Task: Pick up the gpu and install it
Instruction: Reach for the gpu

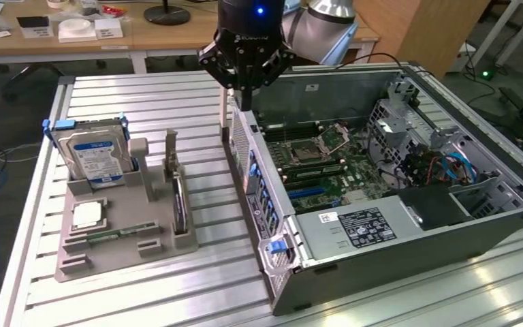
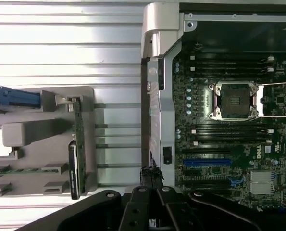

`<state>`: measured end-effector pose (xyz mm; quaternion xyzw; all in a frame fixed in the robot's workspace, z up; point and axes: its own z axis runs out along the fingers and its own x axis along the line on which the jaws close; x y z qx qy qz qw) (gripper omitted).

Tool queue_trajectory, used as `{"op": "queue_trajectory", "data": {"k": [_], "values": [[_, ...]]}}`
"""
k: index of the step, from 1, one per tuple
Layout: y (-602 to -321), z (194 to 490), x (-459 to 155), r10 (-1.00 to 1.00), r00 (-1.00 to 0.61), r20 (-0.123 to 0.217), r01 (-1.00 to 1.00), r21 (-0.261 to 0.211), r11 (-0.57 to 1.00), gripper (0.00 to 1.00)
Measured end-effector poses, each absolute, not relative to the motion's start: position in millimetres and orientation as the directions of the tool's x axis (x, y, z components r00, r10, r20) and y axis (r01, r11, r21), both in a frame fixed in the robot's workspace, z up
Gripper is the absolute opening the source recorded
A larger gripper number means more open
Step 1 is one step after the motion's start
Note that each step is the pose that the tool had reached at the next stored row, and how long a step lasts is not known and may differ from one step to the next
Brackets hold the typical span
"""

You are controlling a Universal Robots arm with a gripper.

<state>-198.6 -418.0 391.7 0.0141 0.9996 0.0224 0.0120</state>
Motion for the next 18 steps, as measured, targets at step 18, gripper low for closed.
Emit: {"op": "queue_trajectory", "data": {"k": [18], "values": [[-435,391,-238,0.002,-1.0,-0.023,0.001,0.045,0.999,0.11]]}}
